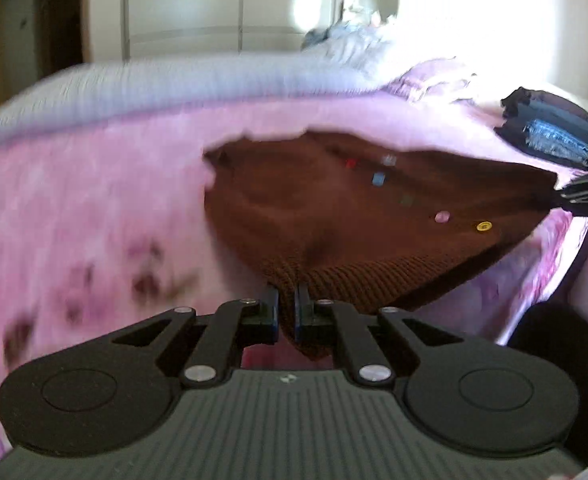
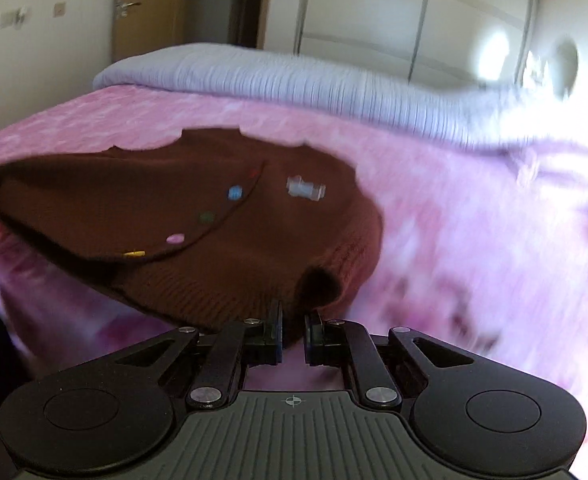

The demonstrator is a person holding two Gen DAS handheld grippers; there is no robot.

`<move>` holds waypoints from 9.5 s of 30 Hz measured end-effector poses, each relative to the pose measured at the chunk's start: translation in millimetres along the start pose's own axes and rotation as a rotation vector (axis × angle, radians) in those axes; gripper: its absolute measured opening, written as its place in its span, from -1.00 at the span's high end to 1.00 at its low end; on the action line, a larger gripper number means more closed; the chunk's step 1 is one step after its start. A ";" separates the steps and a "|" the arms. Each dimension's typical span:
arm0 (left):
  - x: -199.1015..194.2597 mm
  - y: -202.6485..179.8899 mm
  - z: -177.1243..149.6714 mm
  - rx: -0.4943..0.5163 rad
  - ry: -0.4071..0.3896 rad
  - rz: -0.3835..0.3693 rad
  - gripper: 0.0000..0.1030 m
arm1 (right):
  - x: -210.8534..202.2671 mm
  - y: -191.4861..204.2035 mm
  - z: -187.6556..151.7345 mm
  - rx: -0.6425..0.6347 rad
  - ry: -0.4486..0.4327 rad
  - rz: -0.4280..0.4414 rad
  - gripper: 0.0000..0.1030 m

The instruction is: Fold clothes

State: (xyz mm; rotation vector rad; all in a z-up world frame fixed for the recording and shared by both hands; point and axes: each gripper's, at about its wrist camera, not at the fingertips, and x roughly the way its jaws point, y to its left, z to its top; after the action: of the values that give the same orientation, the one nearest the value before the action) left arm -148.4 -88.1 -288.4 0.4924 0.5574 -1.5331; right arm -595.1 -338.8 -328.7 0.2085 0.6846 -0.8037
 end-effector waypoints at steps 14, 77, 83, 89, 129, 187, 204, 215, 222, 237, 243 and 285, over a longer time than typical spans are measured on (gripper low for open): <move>-30.8 33.5 33.4 -0.066 -0.018 0.060 0.17 | -62.6 -3.2 -18.9 0.086 -0.100 0.030 -0.03; 83.4 4.3 26.6 0.210 0.196 -0.018 0.14 | 52.1 -122.7 -11.6 0.485 -0.001 0.065 1.00; 63.8 22.1 22.4 0.092 0.162 -0.015 0.14 | 37.7 -120.4 -25.1 0.536 -0.036 0.098 0.89; 70.4 13.9 16.2 0.134 0.202 0.020 0.52 | 41.6 -95.5 -32.5 0.552 -0.016 0.137 -0.11; 373.6 115.7 232.5 0.259 0.157 -0.037 0.90 | 387.6 -140.0 225.4 -0.017 0.125 0.347 0.82; 111.6 -30.5 47.2 0.509 0.248 0.244 0.46 | 91.7 112.6 38.0 -0.104 0.242 0.224 0.01; 72.8 6.2 48.9 0.333 0.197 0.167 0.35 | 68.4 134.4 40.5 -0.224 0.147 0.158 -0.06; 48.1 40.6 18.5 -0.120 0.208 -0.105 0.00 | 16.7 80.8 -6.9 -0.102 0.075 -0.068 -0.14; 50.2 40.3 6.8 -0.153 0.209 -0.098 0.82 | -12.2 -10.8 -40.8 0.397 0.031 -0.132 -0.17; 49.9 61.1 10.7 -0.187 0.240 -0.087 0.90 | 4.9 -86.3 -86.4 0.950 -0.185 0.062 -0.16; 51.1 57.4 11.9 -0.163 0.249 -0.080 0.89 | 24.7 -48.1 -61.2 0.690 -0.115 0.113 -0.10; 13.8 87.1 7.7 -0.074 0.197 -0.074 0.74 | 8.8 55.6 18.0 0.197 -0.042 0.178 0.08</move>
State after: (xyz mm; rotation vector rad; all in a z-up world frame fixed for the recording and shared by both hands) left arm -61.6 -104.7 -294.9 0.5751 0.7896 -1.5370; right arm -541.9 -313.4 -324.9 0.4238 0.5392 -0.7024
